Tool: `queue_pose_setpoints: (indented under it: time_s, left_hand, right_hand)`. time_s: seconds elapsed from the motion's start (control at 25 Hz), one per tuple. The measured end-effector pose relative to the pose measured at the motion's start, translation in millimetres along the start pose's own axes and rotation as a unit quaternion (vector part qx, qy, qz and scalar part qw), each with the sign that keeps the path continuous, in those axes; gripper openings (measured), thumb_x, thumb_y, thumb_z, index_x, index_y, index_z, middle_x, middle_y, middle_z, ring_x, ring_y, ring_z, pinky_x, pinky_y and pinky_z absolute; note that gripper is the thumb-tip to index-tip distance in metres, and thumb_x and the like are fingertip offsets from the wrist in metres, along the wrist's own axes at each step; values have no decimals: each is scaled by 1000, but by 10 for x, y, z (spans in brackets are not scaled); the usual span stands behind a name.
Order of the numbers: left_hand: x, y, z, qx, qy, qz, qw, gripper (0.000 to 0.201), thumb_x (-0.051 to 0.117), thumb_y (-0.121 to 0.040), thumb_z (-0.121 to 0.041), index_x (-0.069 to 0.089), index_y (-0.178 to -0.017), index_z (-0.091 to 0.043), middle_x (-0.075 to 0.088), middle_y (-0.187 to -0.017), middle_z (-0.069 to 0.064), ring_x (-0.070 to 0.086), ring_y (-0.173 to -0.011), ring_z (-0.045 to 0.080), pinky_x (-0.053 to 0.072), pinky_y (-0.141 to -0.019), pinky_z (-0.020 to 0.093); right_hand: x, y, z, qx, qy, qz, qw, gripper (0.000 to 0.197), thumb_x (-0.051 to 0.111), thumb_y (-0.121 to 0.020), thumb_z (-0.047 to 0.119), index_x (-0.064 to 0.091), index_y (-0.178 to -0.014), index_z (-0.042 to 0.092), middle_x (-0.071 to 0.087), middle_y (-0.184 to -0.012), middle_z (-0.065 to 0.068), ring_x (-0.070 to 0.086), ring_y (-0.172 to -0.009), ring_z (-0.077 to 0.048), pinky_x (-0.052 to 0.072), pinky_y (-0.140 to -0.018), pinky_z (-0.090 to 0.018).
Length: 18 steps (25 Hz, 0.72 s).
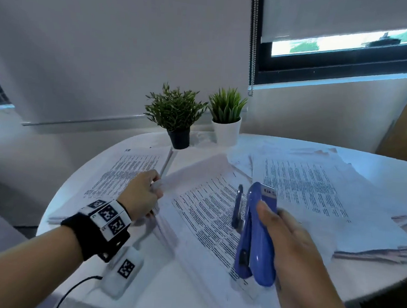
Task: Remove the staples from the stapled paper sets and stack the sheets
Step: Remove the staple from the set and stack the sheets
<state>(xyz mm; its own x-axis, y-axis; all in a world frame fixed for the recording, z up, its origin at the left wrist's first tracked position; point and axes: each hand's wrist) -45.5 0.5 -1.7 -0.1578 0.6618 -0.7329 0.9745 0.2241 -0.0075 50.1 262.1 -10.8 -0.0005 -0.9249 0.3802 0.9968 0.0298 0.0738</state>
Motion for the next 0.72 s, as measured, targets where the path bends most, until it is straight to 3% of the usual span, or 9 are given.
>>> queue_pose_setpoints:
  time_s: [0.04,0.12,0.24,0.32,0.44,0.52,0.6,0.64,0.72]
  left_hand:
    - [-32,27,20,2,-43,-3,999,9,56,-91,-4,53,-92,-13,62,-88,16,58,-64,24,53,-58,38]
    - [-73,131,32,10,-108,-5,994,30,61,-92,-20,52,-121,-19,60,-119,10,60,-96,23,51,-74,32]
    - [-26,548,-40,130,-228,17,965,58,55,-93,-45,36,-143,-23,41,-148,2,39,-133,23,33,-109,36]
    - [109,959,-80,198,-287,86,933,68,45,-91,-60,25,-149,-30,21,-159,-4,18,-145,18,17,-119,34]
    - [512,1506,25,196,-324,197,904,90,28,-83,-80,7,-155,-31,-5,-163,-3,-6,-150,23,3,-121,39]
    - [701,1667,141,225,-379,210,873,94,17,-83,-83,20,-154,-22,12,-161,10,13,-146,43,15,-113,48]
    - [706,1623,265,246,-405,187,860,90,14,-87,-80,30,-151,-19,31,-156,14,32,-138,45,30,-108,52]
    - [669,1579,315,268,-415,183,850,85,17,-89,-77,27,-152,-21,30,-156,13,30,-139,44,35,-108,56]
    - [560,1474,432,346,-408,179,826,81,25,-91,-74,12,-155,-27,16,-161,10,15,-144,43,24,-110,61]
  right_hand:
    - [-57,-27,16,-4,-2,-18,1000,37,64,-75,41,65,-94,10,64,-77,-14,60,-60,-23,48,-57,-34]
    - [-161,-81,38,-6,-12,-40,999,40,61,-82,41,62,-98,4,60,-77,-18,58,-57,-26,50,-54,-38]
    - [-249,-141,37,5,-33,-64,997,38,57,-90,38,61,-98,1,63,-67,-13,59,-53,-26,50,-53,-36]
    - [-252,-138,8,7,-52,-71,996,28,53,-95,33,59,-86,7,60,-52,-5,56,-41,-17,49,-41,-29]
    - [-205,-146,-95,11,-78,-85,993,32,49,-99,32,55,-77,9,56,-46,-2,51,-36,-14,47,-34,-26]
    - [-181,-153,-165,4,-84,-100,991,36,48,-100,32,53,-72,11,53,-43,-1,49,-35,-14,47,-35,-26]
    - [-157,-161,-210,12,-87,-103,991,35,47,-100,33,53,-73,13,52,-45,0,48,-36,-15,47,-38,-29]
    - [-155,-157,-224,25,-86,-99,991,32,47,-100,34,54,-76,14,53,-46,0,50,-39,-16,47,-41,-31]
    - [-152,-161,-217,56,-88,-77,992,25,49,-98,33,57,-83,14,56,-53,-2,53,-50,-21,45,-48,-33]
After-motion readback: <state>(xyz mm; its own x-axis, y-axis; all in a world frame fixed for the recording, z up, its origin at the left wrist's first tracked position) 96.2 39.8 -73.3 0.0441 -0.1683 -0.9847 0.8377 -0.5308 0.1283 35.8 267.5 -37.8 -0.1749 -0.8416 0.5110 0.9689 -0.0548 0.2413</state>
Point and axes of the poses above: each hand's wrist, its own y-axis away from the middle knuckle, its own x-axis out of the palm, z = x × y
